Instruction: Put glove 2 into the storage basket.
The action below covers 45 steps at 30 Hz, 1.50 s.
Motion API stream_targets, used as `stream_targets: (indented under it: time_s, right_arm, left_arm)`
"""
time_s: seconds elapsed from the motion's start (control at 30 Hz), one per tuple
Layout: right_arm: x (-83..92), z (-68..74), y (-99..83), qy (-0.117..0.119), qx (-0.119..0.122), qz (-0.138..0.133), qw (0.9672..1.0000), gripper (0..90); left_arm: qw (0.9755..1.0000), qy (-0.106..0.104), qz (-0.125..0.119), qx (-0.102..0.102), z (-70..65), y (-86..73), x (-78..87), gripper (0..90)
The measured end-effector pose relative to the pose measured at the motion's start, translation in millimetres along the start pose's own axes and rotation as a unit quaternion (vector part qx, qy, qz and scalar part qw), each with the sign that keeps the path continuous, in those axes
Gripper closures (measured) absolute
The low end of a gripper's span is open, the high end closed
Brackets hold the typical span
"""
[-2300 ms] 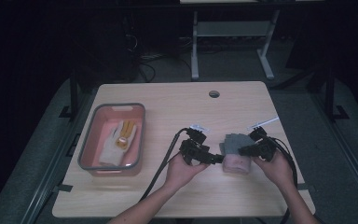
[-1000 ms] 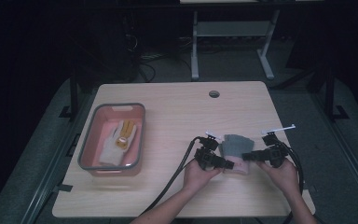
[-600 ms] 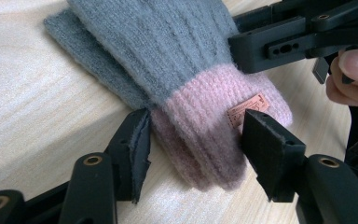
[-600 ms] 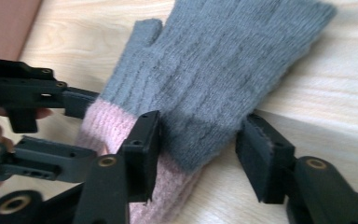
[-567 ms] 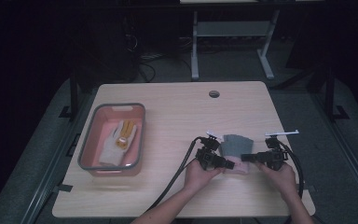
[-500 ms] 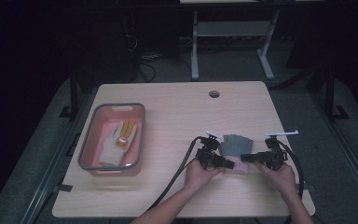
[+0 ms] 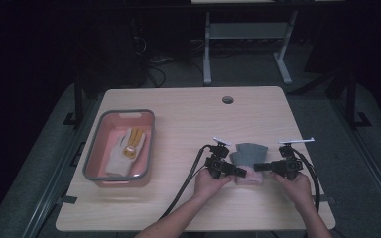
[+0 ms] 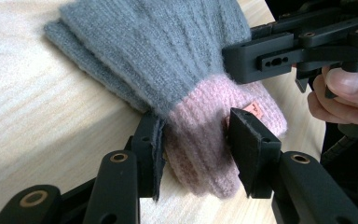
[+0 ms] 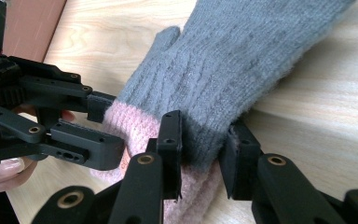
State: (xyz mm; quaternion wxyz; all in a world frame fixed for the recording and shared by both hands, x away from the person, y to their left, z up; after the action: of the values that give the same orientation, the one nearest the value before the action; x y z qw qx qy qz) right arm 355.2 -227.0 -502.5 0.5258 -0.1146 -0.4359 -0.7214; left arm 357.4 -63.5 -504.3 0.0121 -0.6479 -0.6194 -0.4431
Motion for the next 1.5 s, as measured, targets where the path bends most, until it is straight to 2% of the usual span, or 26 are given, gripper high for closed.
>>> stream_targets:
  time_s: [0.27,0.43,0.53,0.83,1.5]
  right_arm:
    - [-2.2,11.9,5.5,0.002,0.016,0.002,0.9999,73.1]
    - [-3.0,22.3,9.8,0.01,0.015,0.0,0.9998,73.3]
    - [-4.0,25.6,11.4,0.011,0.02,-0.001,0.9997,73.3]
    - [-7.4,47.4,22.4,0.023,0.031,-0.007,0.9992,73.3]
    - [-15.7,79.2,38.0,0.037,0.055,-0.007,0.9978,73.4]
  left_arm:
    - [0.9999,-0.007,-0.012,0.001,4.0,0.7,11.3,58.2]
    - [0.9997,-0.008,-0.023,0.001,6.5,2.4,22.2,59.1]
    - [0.9996,-0.007,-0.026,0.001,7.1,3.0,26.5,59.5]
    - [0.999,-0.001,-0.043,-0.012,8.5,8.3,50.6,59.5]
    - [0.9975,0.008,-0.066,-0.021,11.7,13.2,85.5,59.8]
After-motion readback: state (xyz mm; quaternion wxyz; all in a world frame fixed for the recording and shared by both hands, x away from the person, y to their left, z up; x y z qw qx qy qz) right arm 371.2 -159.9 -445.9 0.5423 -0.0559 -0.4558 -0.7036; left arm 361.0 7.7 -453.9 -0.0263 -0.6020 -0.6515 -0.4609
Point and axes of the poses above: each handheld gripper's, and its own axes: x roughly backward along the jaws, y roughly out of its top, z roughly to its left, the point moved 6 cm from there along -x, roughly forward along the jaws, and after that the axes turned 7 degrees about -z, right-handed, at the moved point
